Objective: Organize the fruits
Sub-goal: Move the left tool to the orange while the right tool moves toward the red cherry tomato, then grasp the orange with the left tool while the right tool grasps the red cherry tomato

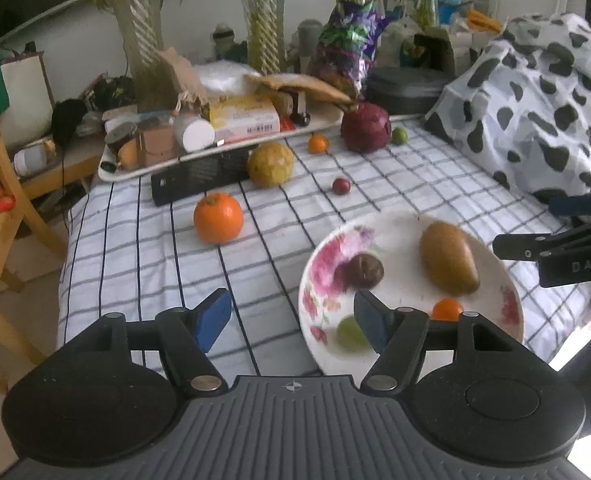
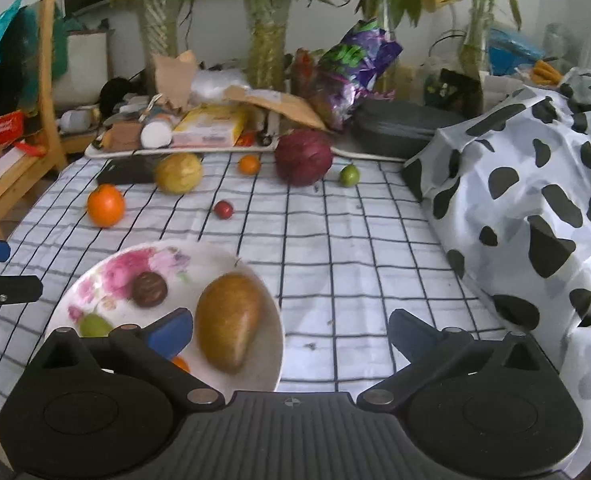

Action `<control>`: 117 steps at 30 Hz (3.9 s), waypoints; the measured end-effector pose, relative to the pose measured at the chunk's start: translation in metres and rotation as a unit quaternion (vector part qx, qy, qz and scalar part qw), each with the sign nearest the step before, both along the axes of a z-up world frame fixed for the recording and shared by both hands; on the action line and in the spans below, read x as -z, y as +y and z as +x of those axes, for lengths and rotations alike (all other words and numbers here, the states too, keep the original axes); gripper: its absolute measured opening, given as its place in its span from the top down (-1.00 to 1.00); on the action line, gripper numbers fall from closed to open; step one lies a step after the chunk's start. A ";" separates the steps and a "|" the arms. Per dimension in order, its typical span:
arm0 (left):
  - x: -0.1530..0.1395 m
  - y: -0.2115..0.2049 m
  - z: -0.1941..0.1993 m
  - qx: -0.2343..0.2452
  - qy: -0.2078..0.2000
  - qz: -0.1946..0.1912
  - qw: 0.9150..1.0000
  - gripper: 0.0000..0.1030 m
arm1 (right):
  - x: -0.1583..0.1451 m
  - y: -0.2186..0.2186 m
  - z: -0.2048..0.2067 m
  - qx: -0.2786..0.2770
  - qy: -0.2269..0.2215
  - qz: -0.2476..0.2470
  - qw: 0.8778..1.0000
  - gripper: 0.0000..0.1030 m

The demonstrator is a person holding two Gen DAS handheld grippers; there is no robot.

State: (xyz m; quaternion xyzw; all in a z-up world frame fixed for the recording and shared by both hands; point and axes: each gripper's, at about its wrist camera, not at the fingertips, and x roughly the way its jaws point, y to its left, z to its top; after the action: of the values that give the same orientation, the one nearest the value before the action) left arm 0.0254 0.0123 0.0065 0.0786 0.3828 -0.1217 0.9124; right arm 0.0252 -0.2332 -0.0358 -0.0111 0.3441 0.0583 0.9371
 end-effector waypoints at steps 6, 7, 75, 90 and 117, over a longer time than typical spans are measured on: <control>0.001 0.012 0.021 -0.014 0.002 0.001 1.000 -0.29 | -0.001 -0.005 0.016 0.013 -0.004 -0.001 1.000 -1.00; 0.001 0.013 0.023 -0.015 0.002 0.000 1.000 -0.29 | -0.001 -0.006 0.019 0.013 -0.004 -0.001 1.000 -1.00; 0.056 0.039 0.187 0.040 0.109 0.013 0.993 0.01 | 0.041 0.080 0.199 -0.152 0.080 -0.020 0.985 0.30; 0.047 0.036 0.179 0.049 0.099 0.008 0.994 0.03 | 0.039 0.082 0.192 -0.158 0.061 -0.016 0.985 0.57; 0.004 0.011 0.090 0.060 0.036 -0.041 0.997 0.03 | 0.007 0.056 0.090 -0.158 0.069 0.042 0.984 0.56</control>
State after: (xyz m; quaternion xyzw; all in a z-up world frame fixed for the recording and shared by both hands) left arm 0.1153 0.0237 0.0025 0.0597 0.4048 -0.1941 0.8915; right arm 0.1156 -0.1771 -0.0431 -0.0221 0.3993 0.2211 0.8895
